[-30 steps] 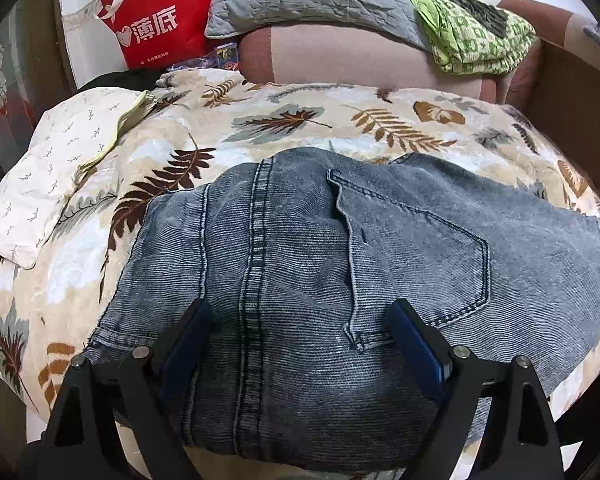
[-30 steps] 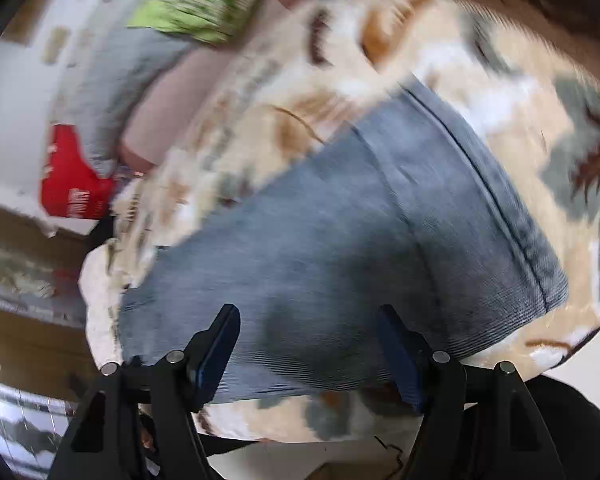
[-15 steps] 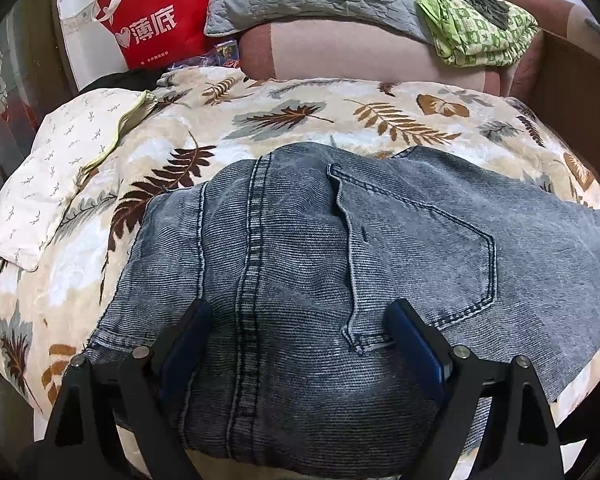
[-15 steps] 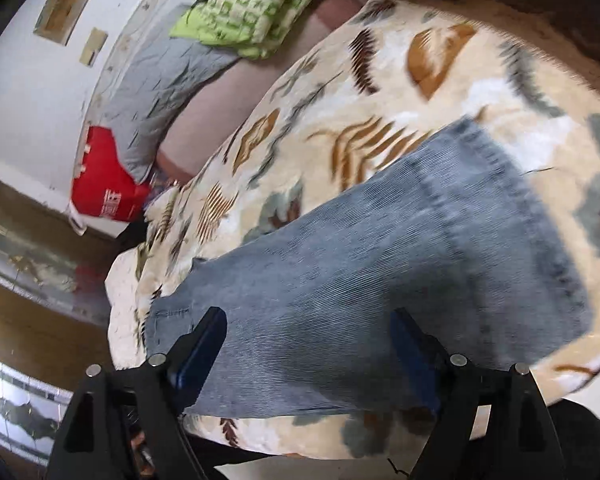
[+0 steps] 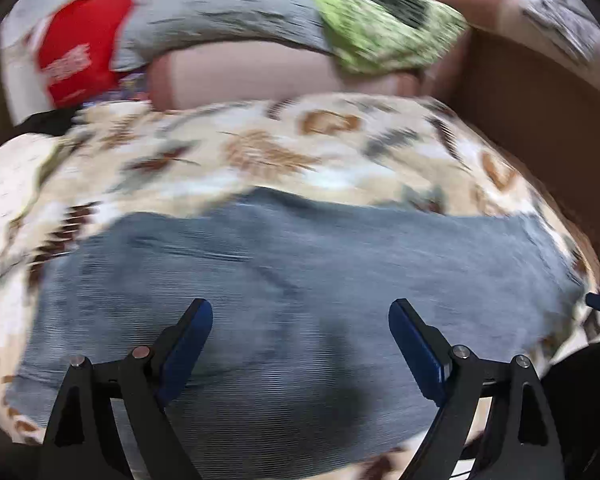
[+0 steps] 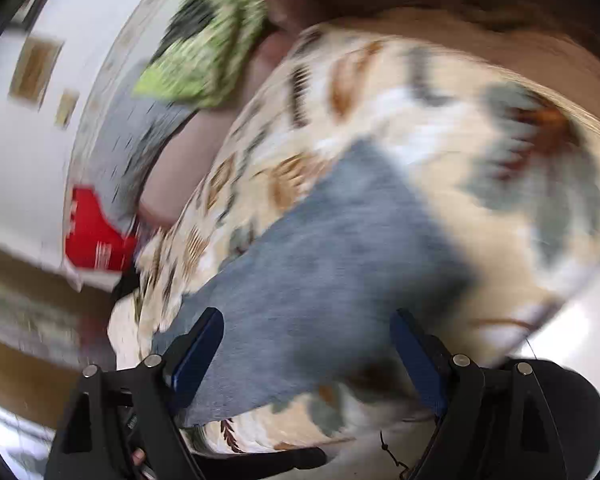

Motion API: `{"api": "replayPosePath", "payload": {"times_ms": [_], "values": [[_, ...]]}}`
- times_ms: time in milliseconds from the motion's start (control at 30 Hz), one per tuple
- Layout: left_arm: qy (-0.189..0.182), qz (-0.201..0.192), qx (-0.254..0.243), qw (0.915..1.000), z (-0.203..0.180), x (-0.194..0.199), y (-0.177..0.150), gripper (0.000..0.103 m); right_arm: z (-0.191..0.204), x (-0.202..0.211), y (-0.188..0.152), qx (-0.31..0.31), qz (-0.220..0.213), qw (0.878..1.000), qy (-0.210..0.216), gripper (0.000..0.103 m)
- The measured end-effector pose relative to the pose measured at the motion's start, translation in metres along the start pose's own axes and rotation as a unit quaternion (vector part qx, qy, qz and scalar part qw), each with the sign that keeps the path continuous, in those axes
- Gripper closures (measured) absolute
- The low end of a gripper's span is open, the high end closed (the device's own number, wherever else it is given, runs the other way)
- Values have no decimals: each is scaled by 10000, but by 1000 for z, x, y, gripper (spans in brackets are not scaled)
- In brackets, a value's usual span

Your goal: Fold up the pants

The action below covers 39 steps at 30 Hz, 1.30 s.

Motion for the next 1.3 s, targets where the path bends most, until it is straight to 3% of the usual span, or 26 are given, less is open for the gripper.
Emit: {"api": "replayPosePath", "payload": {"times_ms": [67, 167, 233, 400, 533, 600, 667, 800, 900, 967, 1033, 1067, 1100, 1167, 1300], "values": [[-296, 137, -96, 9994, -31, -5, 0, 13, -24, 17, 3, -458, -124, 9989, -45, 16], [-561, 386, -187, 9975, -68, -14, 0, 13, -52, 15, 7, -994, 76, 9949, -167, 16], [-666, 491, -219, 9963, -84, -17, -1, 13, -51, 4, 11, -878, 173, 9960, -60, 16], [-650, 618, -228, 9957, -99, -20, -2, 13, -64, -8, 24, -866, 170, 9957, -275, 15], [-528, 602, -86, 9967, -99, -25, 3, 13, -65, -12, 29, -621, 54, 9977, -281, 17], [-475, 609, 3, 9970, -100, -29, 7, 13, -63, -13, 31, -483, 11, 9980, -396, 33], [-283, 584, -106, 9978, -103, -36, 8, 13, -65, -15, 32, -423, 6, 9979, -485, 36], [277, 899, -793, 9924, -114, -67, -10, 12, -65, -19, 31, -284, 108, 9975, -636, 31], [261, 727, -697, 9946, -112, -56, -2, 12, -63, -25, 31, -239, 146, 9976, -633, 25], [207, 360, -619, 9972, -110, -40, 11, 12, -62, -26, 29, -113, 211, 9970, -739, 24], [531, 193, -782, 9953, -108, -40, 15, 12, -60, -27, 29, 34, 200, 9957, -901, 31], [580, 398, -935, 9931, -110, -50, 8, 12, -58, -26, 30, 121, 180, 9947, -1006, 54], [548, 858, -1203, 9875, -115, -70, -9, 11, -56, -26, 30, 180, 182, 9945, -1019, 79], [474, 641, -1100, 9907, -113, -75, -9, 7, -47, -29, 30, 193, 274, 9953, -903, 79], [151, 847, -962, 9916, -107, -72, -4, 11, 15, -34, 35, 928, 146, 9911, -940, 80]]}}
Point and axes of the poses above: each gripper's, at about its wrist camera, not at the fingertips, and x roughly against the way its jaws point, z to its left, y to its top, the point moved 8 cm from there along -x, roughly the way its jaws point, and after that the axes turned 11 degrees about y, right-handed, at the moved point
